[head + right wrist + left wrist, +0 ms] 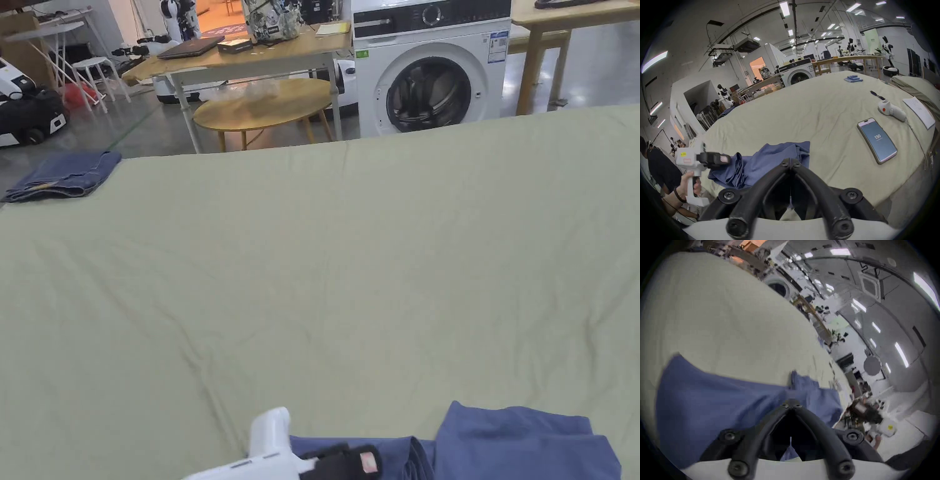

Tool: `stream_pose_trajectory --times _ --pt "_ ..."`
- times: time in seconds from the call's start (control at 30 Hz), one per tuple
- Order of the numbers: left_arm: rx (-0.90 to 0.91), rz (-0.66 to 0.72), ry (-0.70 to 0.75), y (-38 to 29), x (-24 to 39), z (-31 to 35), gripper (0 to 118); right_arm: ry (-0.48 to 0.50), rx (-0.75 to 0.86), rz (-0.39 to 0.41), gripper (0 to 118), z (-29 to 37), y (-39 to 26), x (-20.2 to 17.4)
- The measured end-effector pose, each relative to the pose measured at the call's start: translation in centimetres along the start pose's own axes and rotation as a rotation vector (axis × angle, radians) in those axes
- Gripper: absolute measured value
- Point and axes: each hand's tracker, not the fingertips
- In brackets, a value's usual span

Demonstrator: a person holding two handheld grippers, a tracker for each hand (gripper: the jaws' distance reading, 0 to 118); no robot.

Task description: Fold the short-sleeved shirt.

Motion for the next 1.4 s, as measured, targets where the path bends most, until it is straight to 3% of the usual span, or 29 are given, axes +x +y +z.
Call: stream_pose_trajectory --times 0.13,0.23,0.3,0.33,0.43,0.63,0.8,0.83,0.9,1.07,1.2,1.27,1.4 --pt "-0.128 -0.111 0.119 -2.2 -0.1 -4.8 0 0.018 -0.018 0.007 0 -0.4 -0.1 -0.8" --pt "-0.08 -0.062 0.073 -1.6 0.3 -4.0 2 0.033 -0.038 0.024 0 -0.7 -0.2 -1.4" --pt "-0.034 -0.045 -0.006 -0.8 0.2 -1.5 40 0.042 -0.049 0.029 0 -1.2 -0.3 -1.6" --pt "0.011 -0.054 -0.034 -0.5 0.4 0.6 50 0.048 -0.058 0.028 0 -1.5 -0.3 -1.7" --pt "0.092 -0.08 0.049 0.8 -0.9 6.5 57 0.059 -0.071 0.034 0 -2.1 -0.4 -1.6" --pt "0.177 0.096 0.175 2.2 -8.2 12.2 57 0.067 -0.09 0.043 0 -2.5 -0.8 -1.4" --pt "0.092 0.275 0.003 0.8 -12.0 7.8 55 0.069 -0.09 0.022 0 -2.3 -0.8 -1.4" --pt "0.088 0.296 -0.054 0.2 -11.9 6.8 45 0.068 -0.089 0.021 0 -2.3 -0.8 -1.4" --pt "0.121 0.314 -0.027 -0.4 -11.6 5.9 10 0.061 -0.083 0.025 0 -2.1 -0.6 -1.4" --pt "0.278 0.33 -0.053 -0.1 -10.0 10.5 8 0.053 -0.07 0.028 0 -1.7 -0.1 -1.3" --pt "0.368 0.183 0.085 2.4 -7.4 17.9 8 0.057 -0.065 0.014 0 -1.8 0.1 -0.7" --pt "0.387 0.073 0.16 3.6 -3.2 20.3 8 0.06 -0.062 0.004 0 -2.0 0.1 -0.5" --pt "0.303 -0.132 0.239 4.7 3.0 18.1 8 0.062 -0.061 -0.009 0 -2.6 0.0 -0.7"
